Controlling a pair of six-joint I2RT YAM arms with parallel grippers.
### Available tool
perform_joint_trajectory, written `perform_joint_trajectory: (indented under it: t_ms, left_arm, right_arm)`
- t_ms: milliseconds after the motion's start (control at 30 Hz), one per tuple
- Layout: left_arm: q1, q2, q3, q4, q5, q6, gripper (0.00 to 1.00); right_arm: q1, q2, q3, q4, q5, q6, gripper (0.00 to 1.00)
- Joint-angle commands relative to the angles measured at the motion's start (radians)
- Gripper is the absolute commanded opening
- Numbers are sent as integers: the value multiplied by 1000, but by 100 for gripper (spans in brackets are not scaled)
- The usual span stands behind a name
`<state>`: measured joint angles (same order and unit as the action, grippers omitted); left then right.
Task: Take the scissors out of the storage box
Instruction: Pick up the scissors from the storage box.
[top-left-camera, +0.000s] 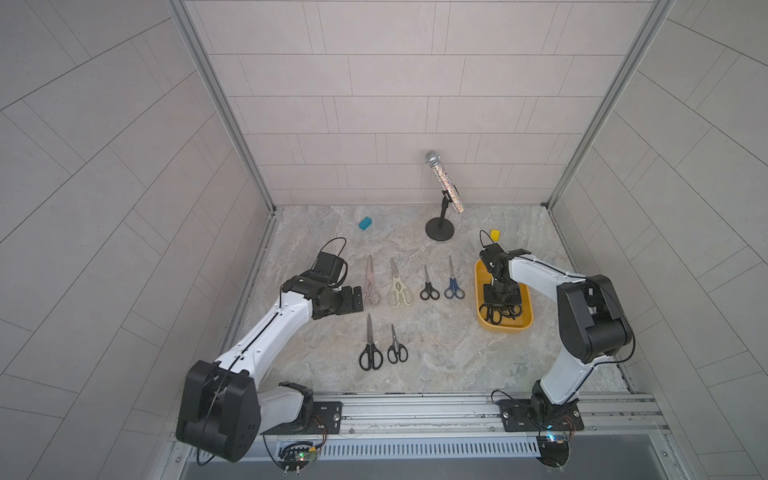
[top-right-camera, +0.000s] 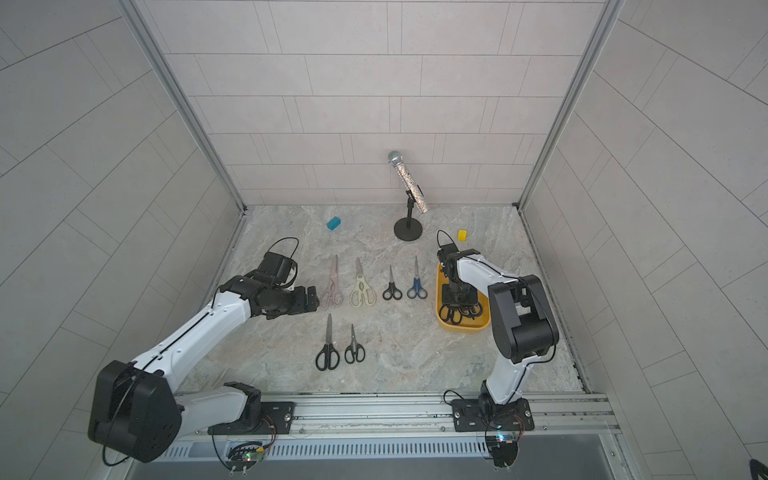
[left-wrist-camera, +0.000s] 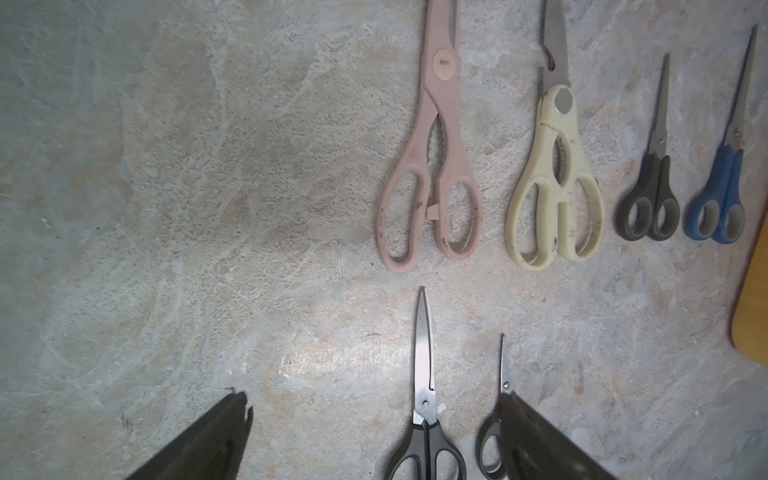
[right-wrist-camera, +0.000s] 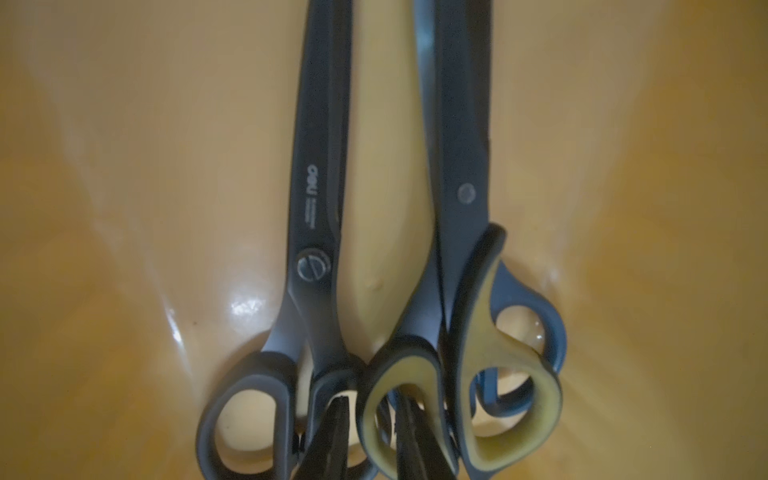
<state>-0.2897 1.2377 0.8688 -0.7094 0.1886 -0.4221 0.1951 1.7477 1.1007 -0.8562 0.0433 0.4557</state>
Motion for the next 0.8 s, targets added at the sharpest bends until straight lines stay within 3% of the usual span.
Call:
perform_joint_trajectory:
  t_ms: [0, 367, 567, 767]
  left_arm:
    - [-7, 0, -5, -7, -8, -11, 100]
    - [-7, 1, 2, -1, -35, 4, 100]
    - [-3, -16, -29, 44, -79, 8, 100]
    - [8, -26, -63, 114, -46, -64, 100]
  right_arm:
    - [-8, 21, -6, 20, 33, -17, 23]
    - [-26, -8, 25, 0, -5, -42, 5]
    - [-31, -98, 65, -64, -15, -42, 3]
    - [-36, -154, 104, -114, -26, -52, 0]
